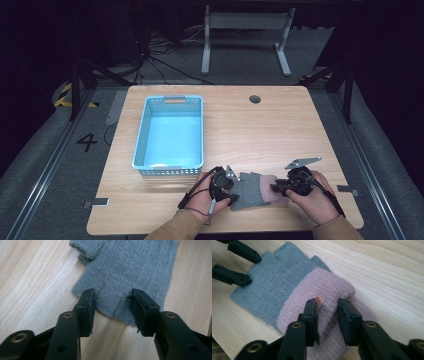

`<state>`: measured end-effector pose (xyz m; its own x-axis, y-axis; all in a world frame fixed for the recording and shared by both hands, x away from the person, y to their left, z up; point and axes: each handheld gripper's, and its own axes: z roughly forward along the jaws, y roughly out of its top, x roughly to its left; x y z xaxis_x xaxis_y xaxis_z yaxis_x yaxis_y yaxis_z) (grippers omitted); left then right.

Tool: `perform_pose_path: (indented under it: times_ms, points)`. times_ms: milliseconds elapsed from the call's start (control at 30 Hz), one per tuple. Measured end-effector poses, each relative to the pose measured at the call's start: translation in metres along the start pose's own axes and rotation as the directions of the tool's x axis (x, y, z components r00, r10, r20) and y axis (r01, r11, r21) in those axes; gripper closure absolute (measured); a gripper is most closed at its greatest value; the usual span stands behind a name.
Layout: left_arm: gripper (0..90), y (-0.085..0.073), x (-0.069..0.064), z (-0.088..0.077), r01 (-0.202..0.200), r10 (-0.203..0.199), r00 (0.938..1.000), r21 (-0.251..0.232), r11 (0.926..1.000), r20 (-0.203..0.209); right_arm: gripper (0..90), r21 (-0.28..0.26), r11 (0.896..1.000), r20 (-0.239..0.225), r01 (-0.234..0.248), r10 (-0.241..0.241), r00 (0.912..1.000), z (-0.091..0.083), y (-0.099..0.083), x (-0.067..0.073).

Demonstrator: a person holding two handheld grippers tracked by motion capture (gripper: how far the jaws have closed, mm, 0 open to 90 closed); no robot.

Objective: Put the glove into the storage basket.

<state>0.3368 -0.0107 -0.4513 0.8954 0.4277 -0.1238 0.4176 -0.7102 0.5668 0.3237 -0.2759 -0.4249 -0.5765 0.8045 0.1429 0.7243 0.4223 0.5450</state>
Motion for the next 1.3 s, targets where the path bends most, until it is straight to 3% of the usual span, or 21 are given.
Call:
perform_pose_path:
  times_ms: [33,100,133,300,467,600,733,933,1133,1233,1300]
  points:
    - [63.9,0.0,-0.001,0.001,0.001,-0.001,0.9997,-0.001,1.0,0.026,73.3,-0.002,1.0,-0.003,0.006,-0.006,1.0,0.0,0.0,0.001]
    - [73.1,0.001,-0.002,0.001,-0.008,0.008,0.9994,0.009,0.9999,0.033,80.5,-0.001,1.0,0.006,0.016,-0.016,0.9998,0.0,0.001,0.003]
    - [74.5,0.002,-0.003,0.001,-0.002,0.002,0.9995,0.008,1.0,0.032,84.4,-0.005,1.0,0.01,0.031,-0.031,0.9995,0.0,0.001,0.004]
    - [78.0,0.002,-0.003,-0.004,-0.011,0.011,0.9996,-0.001,0.9999,0.024,86.0,-0.013,0.999,0.023,0.051,-0.05,0.9985,-0.003,0.002,0.009]
    - [78.0,0.009,-0.002,-0.021,-0.002,0.004,0.9993,-0.059,0.9982,0.038,86.2,-0.04,0.999,-0.028,-0.006,0.005,0.9996,-0.019,0.004,0.006]
    - [78.0,0.019,0.001,-0.023,-0.015,0.019,0.9987,-0.079,0.9967,0.046,86.1,-0.037,0.999,-0.018,-0.032,0.031,0.9994,-0.031,0.002,0.005]
    - [77.9,0.027,0.001,-0.013,-0.031,0.035,0.9972,-0.06,0.9977,0.066,86.1,-0.04,0.997,-0.002,-0.067,0.067,0.9977,-0.039,-0.004,0.002]
    - [77.7,0.033,0.001,-0.001,-0.05,0.053,0.9947,-0.037,0.9981,0.088,86.0,-0.024,0.993,0.007,-0.114,0.114,0.9935,-0.035,-0.015,-0.007]
    - [75.9,0.031,0.004,0.005,-0.034,0.035,0.9963,-0.009,0.9994,0.079,85.2,-0.012,0.993,0.006,-0.121,0.122,0.9926,-0.026,-0.016,-0.011]
    - [65.5,0.03,0.004,0.003,-0.02,0.02,0.9985,-0.007,0.9998,0.051,81.3,0.0,0.992,0.003,-0.124,0.124,0.9923,-0.024,-0.017,-0.012]
    - [61.1,0.03,0.004,0.001,-0.025,0.026,0.9989,-0.025,0.9994,0.039,77.9,-0.024,0.992,0.009,-0.12,0.12,0.9927,-0.027,-0.016,-0.014]
